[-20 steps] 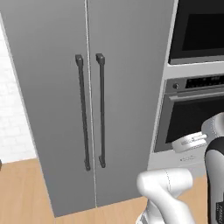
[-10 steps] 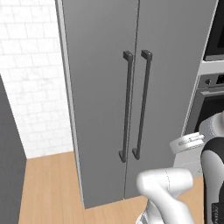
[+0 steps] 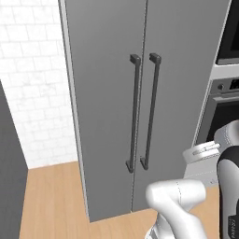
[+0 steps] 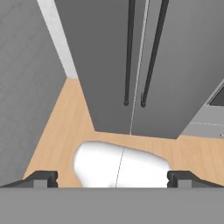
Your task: Grab a lemon wedge from the fridge and one ice cube from the ice bowl, and put them in the glass of lemonade.
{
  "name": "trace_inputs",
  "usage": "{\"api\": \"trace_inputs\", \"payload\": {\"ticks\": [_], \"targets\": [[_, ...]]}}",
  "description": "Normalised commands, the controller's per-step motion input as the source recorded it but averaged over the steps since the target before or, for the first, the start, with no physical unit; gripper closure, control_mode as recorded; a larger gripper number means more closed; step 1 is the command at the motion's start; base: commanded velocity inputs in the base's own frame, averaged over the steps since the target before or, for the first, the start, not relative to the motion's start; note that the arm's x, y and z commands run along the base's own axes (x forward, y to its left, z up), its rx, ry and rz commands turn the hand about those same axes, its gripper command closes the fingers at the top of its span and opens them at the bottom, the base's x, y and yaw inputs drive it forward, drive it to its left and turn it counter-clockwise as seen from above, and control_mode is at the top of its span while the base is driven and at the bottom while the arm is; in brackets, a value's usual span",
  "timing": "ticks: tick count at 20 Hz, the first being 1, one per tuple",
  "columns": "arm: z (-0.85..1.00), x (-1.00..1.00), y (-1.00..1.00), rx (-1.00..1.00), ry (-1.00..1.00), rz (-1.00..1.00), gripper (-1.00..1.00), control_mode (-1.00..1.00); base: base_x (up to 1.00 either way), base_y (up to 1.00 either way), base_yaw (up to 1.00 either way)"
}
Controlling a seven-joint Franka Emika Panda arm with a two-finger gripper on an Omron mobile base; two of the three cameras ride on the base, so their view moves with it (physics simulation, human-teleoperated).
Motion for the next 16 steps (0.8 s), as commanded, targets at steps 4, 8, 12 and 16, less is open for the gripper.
{"api": "trace_inputs", "payload": {"ticks": [4,8,12,16], "targets": [[0.0,0.0,0.0,0.0,0.0,0.0,-1.0,1.0,-0.37,0.0,0.0],[0.0,0.0,0.0,0.0,0.0,0.0,-1.0,1.0,-0.28,0.0,0.0],[0.0,0.0,0.0,0.0,0.0,0.0,-1.0,1.0,-0.04,0.0,0.0],[-0.02,0.3,-0.14,0.0,-0.03,0.0,-1.0,-1.0,0.16,0.0,0.0]]}}
